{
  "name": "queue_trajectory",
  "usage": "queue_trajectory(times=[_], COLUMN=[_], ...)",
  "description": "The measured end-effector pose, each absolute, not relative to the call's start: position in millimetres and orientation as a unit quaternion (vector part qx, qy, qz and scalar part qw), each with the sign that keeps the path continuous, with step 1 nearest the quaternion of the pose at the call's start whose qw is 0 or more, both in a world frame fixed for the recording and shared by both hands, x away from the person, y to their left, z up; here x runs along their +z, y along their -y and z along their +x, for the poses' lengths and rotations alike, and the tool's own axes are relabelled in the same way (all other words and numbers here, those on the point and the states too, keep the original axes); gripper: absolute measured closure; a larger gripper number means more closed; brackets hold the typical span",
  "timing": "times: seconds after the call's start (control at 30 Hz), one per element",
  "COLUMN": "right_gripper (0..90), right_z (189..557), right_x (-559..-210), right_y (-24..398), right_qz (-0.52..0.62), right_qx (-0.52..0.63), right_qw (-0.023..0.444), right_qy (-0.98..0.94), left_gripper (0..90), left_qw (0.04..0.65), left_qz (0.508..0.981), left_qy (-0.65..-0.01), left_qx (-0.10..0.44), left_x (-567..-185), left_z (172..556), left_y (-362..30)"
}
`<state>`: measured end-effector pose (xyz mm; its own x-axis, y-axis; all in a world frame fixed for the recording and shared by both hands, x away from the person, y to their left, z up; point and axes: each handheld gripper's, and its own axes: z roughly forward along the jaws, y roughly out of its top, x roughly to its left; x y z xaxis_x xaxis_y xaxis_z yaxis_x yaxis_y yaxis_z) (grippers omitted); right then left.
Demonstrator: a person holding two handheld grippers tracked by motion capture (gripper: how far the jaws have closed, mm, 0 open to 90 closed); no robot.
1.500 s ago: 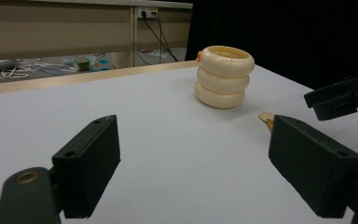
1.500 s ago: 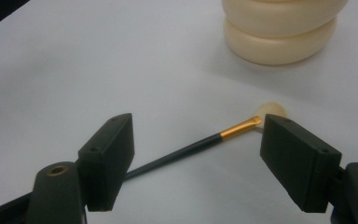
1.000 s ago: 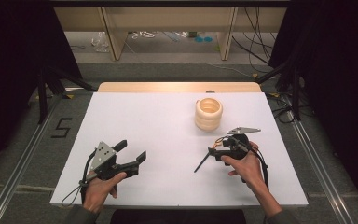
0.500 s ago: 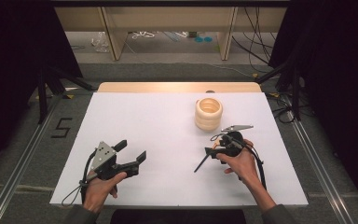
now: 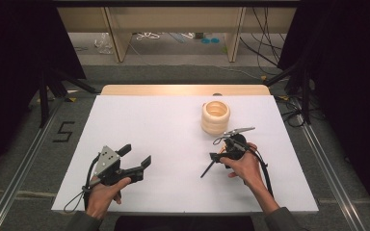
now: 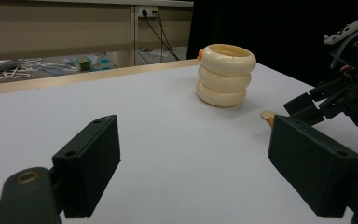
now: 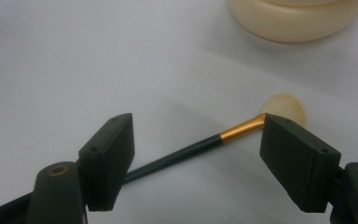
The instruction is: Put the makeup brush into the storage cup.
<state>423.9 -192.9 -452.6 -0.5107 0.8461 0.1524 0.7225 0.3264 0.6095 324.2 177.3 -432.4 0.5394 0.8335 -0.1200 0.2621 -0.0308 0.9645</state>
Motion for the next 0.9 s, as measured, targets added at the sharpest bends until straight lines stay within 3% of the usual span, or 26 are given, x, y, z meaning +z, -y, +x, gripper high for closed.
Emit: queue_trajectory(times=[0.9], right_gripper=[28.0], right_z=[433], right_x=[-462], right_y=[182], right_qz=[0.489], right_qx=[0.278], right_qw=[0.089], right_qy=[-0.822], left_gripper=[16.4], left_qw=[0.561], left_qz=[0.672], left_qy=[-0.411], left_qx=[0.254], left_x=[-433], left_z=[325], left_y=[-178])
